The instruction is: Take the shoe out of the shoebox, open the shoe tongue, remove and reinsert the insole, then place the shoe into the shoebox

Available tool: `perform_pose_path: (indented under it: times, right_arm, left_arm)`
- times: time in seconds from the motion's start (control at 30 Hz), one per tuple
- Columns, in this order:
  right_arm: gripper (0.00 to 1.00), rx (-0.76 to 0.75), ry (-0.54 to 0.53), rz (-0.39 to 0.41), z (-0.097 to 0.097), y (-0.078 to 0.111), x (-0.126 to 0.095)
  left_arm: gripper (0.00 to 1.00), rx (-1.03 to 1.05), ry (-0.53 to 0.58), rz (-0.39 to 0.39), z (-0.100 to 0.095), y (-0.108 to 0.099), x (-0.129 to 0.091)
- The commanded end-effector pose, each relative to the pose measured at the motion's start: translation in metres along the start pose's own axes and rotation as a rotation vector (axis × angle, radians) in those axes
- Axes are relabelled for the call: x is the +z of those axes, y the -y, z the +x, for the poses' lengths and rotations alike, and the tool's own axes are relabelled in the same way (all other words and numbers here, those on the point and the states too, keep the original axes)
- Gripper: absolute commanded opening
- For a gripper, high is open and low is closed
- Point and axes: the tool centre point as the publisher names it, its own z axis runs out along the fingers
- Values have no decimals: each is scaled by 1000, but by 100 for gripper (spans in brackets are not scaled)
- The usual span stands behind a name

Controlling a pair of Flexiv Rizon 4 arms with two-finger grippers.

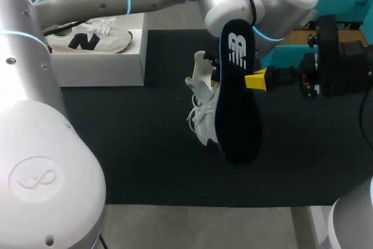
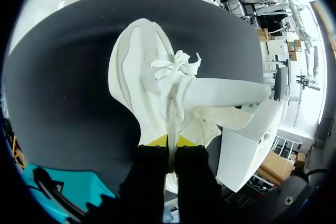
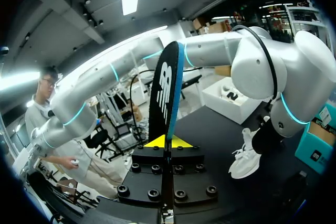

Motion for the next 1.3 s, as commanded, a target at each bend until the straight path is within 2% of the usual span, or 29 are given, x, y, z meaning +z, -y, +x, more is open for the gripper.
perform_pose_path:
  times: [0.03, 0.3, 0.8, 1.13, 1.17, 1.2, 1.23, 1.3]
  right_arm:
    - [0, 1, 1, 1, -1, 0, 3]
    - [0, 1, 1, 1, -1, 0, 3]
    - [0, 1, 1, 1, -1, 0, 3]
    - [0, 1, 1, 1, -1, 0, 3]
    - [0, 1, 1, 1, -1, 0, 3]
    - [0, 1, 1, 1, -1, 0, 3]
    - [0, 1, 1, 1, -1, 0, 3]
    - [0, 1, 1, 1, -1, 0, 3]
  left_arm:
    - [0, -5, -8, 7, 0, 1, -2]
    - [0, -21, 0, 51, -5, -7, 12]
    - [0, 55, 30, 125, -23, -4, 31]
    - [0, 135, 47, 117, -28, 4, 31]
    - [40, 128, 47, 124, -29, 4, 31]
    - [93, 126, 48, 127, -29, 4, 31]
    - [100, 126, 48, 127, -30, 4, 30]
    - [100, 123, 77, 134, -30, 4, 25]
